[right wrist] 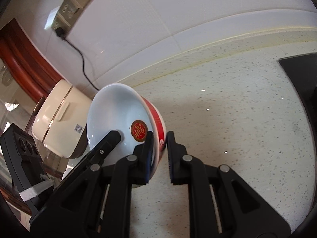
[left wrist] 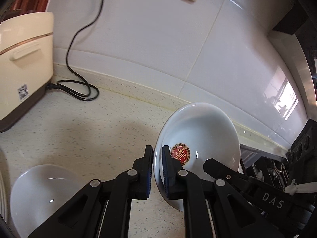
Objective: Organize plates and bowls
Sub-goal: 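Lift and carry the red-and-white bowl toward the bowl stack with the left tool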
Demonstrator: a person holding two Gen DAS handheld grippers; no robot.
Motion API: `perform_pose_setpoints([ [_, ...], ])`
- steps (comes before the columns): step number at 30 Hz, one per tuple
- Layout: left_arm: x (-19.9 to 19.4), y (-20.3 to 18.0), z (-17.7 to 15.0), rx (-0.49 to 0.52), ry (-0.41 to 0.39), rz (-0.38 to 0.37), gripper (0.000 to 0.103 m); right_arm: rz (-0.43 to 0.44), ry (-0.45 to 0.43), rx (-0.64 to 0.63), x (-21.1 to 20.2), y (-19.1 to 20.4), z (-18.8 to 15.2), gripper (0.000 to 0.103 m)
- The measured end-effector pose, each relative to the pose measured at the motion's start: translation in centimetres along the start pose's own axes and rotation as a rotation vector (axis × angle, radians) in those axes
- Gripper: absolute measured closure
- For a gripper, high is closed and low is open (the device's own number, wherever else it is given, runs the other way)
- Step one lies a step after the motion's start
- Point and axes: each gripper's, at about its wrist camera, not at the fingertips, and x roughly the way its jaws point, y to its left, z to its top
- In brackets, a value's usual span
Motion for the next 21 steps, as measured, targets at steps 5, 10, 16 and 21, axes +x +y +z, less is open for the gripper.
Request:
perform_pose_setpoints([
  [5,-1.4,0.8,0.1,-0.017,-0.035,0.017,0.093,0.034,0.001,-0.045,0.1,1.6,-0.6,0.086],
  [10,-2.4,1.7,0.3,-0.023,-0.076,0.059,0.093,0.067,0.003,-0.092,-0.1,3.3,-1.2,0.085],
  [16,-4.3,2.0,0.2,-0.010,-0.130,0.095,0.093,0.104,0.008,-0.141,-0.5,5.0,-2.1,0.085],
  [21,-5.3,2.5,-0.2,-0.008,-0.151,0.109,0.093,0.126,0.012,-0.171,-0.7,5.7,-2.5,0.085],
])
